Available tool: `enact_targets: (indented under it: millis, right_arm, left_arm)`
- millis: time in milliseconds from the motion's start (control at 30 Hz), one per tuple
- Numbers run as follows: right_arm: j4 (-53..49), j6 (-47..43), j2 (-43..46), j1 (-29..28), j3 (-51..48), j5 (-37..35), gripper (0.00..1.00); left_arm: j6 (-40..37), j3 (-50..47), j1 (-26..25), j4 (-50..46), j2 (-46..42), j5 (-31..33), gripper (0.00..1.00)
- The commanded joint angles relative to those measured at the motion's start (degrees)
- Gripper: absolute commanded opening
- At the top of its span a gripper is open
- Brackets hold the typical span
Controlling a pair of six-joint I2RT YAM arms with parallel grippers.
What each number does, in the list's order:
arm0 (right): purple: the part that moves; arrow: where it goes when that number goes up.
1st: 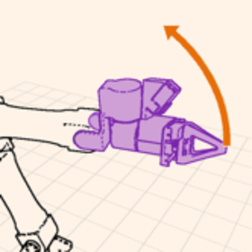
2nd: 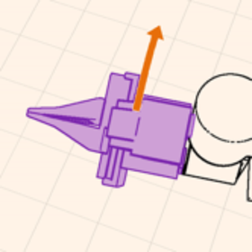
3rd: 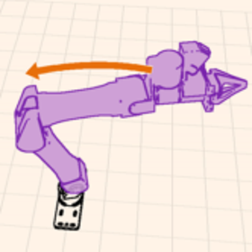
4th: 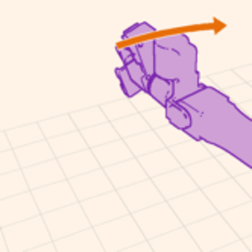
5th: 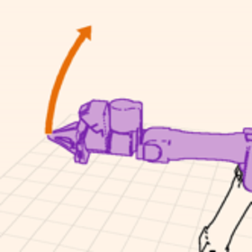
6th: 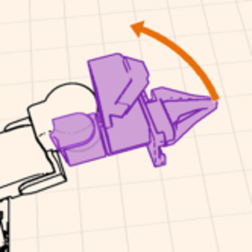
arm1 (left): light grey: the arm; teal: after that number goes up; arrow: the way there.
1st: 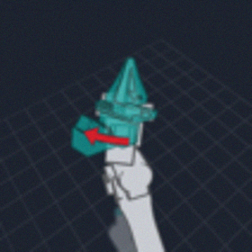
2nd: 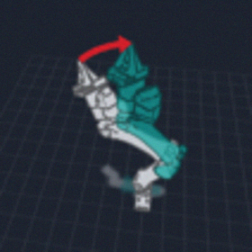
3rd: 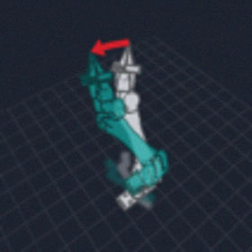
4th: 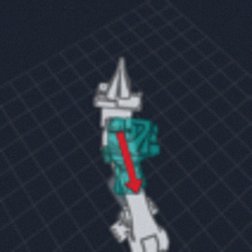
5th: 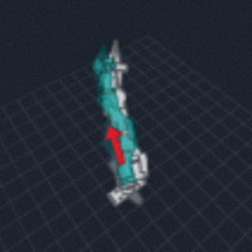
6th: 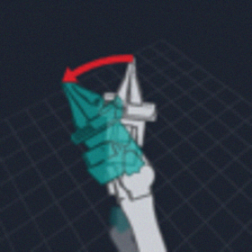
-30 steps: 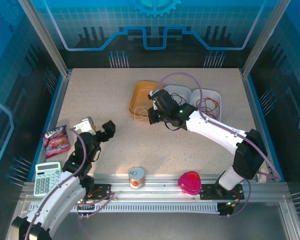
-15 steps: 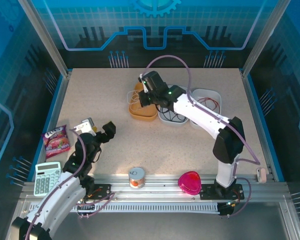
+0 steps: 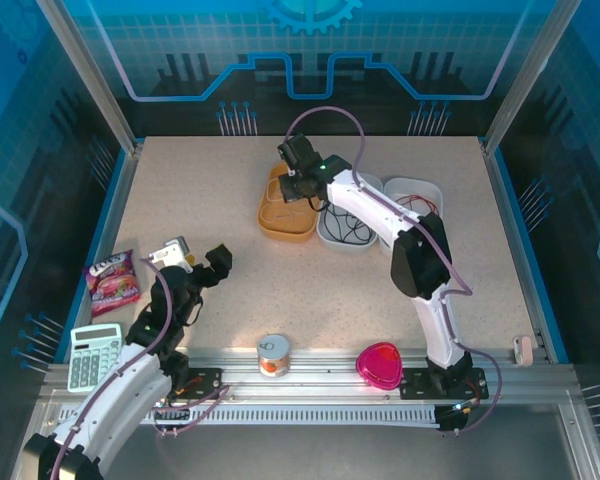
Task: Untangle the cables
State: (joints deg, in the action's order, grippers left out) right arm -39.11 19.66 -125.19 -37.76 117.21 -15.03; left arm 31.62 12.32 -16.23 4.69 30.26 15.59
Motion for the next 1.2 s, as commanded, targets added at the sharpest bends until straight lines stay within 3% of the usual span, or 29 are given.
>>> enact_targets:
  millis: [0, 200, 467, 833, 900, 1067, 1167]
  right_arm:
    - [-2.7, 0.1, -1.7, 1.0, 2.6, -0.5, 0.12]
    - [-3.1, 0.2, -2.1, 2.2, 2.0, 0.3, 0.37]
    - [-1.2, -0.9, 3.0, 2.5, -3.3, 0.0, 0.44]
    - [8.5, 0.1, 25.3, 2.6, -29.3, -4.4, 0.62]
    - [10.1, 0.4, 30.0, 2.7, -34.9, -6.5, 0.68]
    - [13.3, 1.5, 43.6, 3.9, -49.4, -13.5, 1.0]
    - [14.0, 3.1, 51.6, 6.2, -56.9, -16.3, 1.0]
  left_arm:
    - [0.2, -0.3, 0.2, -0.7, -0.5, -0.7, 0.99]
    - [0.4, -0.2, 0.3, -0.9, -0.5, -0.9, 0.99]
    - [-0.4, 0.6, 0.2, -1.5, -0.6, -0.9, 0.99]
    - [-4.4, 2.6, 0.2, -3.5, -0.9, 1.1, 0.99]
    - [-5.4, 3.0, 0.2, -4.1, -1.0, 1.5, 0.99]
    - [-8.5, 3.8, 0.3, -5.7, -1.7, 3.8, 0.99]
    - [-11.0, 4.3, 0.3, -5.9, -1.7, 5.6, 0.99]
